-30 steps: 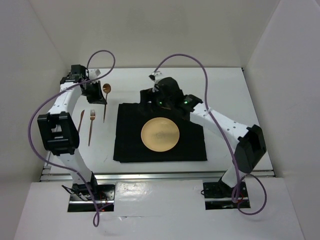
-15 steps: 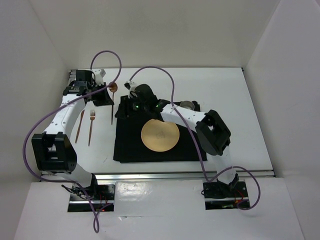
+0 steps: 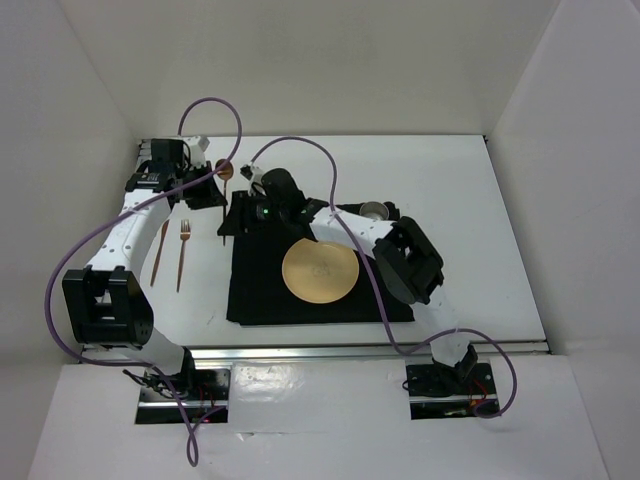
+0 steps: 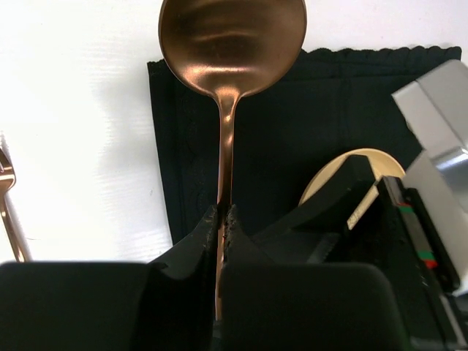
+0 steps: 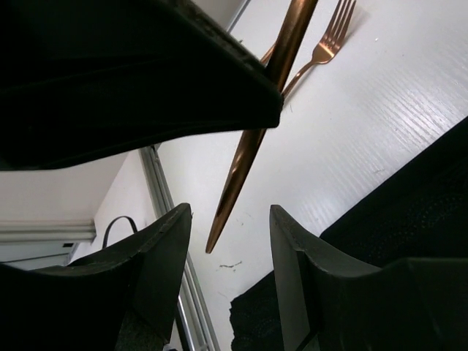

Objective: Set the dinner table for one person

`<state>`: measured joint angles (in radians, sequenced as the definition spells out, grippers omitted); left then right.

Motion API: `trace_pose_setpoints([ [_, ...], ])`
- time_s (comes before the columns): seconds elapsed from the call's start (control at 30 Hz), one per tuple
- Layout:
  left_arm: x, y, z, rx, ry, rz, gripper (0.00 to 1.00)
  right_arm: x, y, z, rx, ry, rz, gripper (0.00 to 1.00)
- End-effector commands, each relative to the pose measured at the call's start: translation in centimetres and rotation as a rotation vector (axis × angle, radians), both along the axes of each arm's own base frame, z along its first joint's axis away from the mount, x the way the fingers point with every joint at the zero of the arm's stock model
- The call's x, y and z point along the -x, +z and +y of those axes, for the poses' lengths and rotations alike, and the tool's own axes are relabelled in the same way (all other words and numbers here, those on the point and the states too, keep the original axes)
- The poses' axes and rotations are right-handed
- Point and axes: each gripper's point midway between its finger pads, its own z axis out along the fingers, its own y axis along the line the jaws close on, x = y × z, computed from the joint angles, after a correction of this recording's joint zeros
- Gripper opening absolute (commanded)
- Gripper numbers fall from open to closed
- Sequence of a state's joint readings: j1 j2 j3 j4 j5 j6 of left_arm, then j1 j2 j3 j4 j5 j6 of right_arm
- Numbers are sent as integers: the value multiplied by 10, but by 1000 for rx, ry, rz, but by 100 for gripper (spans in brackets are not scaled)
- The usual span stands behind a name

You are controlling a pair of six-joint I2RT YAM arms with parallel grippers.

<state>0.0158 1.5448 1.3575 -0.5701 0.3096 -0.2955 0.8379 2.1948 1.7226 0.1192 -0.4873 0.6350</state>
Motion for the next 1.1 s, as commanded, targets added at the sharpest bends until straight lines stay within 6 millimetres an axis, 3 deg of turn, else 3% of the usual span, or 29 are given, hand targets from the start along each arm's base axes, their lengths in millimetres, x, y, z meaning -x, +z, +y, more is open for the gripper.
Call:
trace_pose_setpoints([
  [0.0, -1, 21, -4, 21, 0, -67, 0, -2, 26, 16, -78, 23, -33, 55],
  [0.2, -2, 20, -3, 14, 7, -67, 0, -4, 22, 16, -74, 13, -22, 39],
  [0.33, 2, 17, -2, 8, 1, -52, 0, -10, 29, 11, -102, 7, -6, 19],
  [0.43, 5, 17, -6, 18, -23, -46, 0, -10, 29, 9, -120, 18, 9, 9],
  [0.47, 7, 19, -5, 7, -34, -52, 0, -14, 30, 5, -125, 14, 25, 0],
  [0.5, 6, 24, -7, 10, -52, -66, 0, -12, 32, 4, -125, 14, 25, 0],
  [0.53, 7, 30, -9, 14, -72, -76, 3, -13, 40, -1, -134, 12, 36, 0],
  [0.57, 9, 31, -8, -3, -89, -74, 13, -11, 41, -3, -136, 7, 57, 0],
  [0.6, 10, 35, -10, -3, -105, -79, 22, -19, 45, -14, -142, -2, 67, 0],
  [0.63, 7, 48, -9, -13, -113, -106, 45, -14, 53, -23, -155, 16, 79, 0],
  [0.7, 8, 66, -8, -36, -135, -134, 59, -21, 60, -44, -168, 3, 100, 0],
  [0.73, 8, 72, -6, -52, -132, -141, 64, -18, 78, -55, -180, 9, 93, 0],
  [0.77, 7, 78, 0, -53, -117, -146, 71, -10, 80, -65, -169, 50, 107, 0],
  [0.8, 9, 86, 5, -56, -104, -160, 72, -15, 86, -81, -169, 47, 107, 0],
  [0.83, 7, 92, 17, -65, -79, -172, 72, -8, 82, -93, -156, 67, 128, 0],
  [0.87, 8, 96, 24, -68, -62, -181, 73, 8, 99, -108, -163, 121, 124, 0],
  [0.93, 8, 103, 38, -82, -21, -198, 73, 13, 103, -139, -148, 122, 144, 0],
  [0.97, 8, 98, 52, -101, 10, -188, 73, 34, 104, -158, -131, 144, 188, 0],
  [1.03, 10, 97, 61, -111, 27, -189, 73, 44, 102, -187, -112, 138, 200, 0],
  [1.07, 11, 91, 66, -117, 43, -173, 73, 56, 89, -200, -89, 134, 247, 0],
])
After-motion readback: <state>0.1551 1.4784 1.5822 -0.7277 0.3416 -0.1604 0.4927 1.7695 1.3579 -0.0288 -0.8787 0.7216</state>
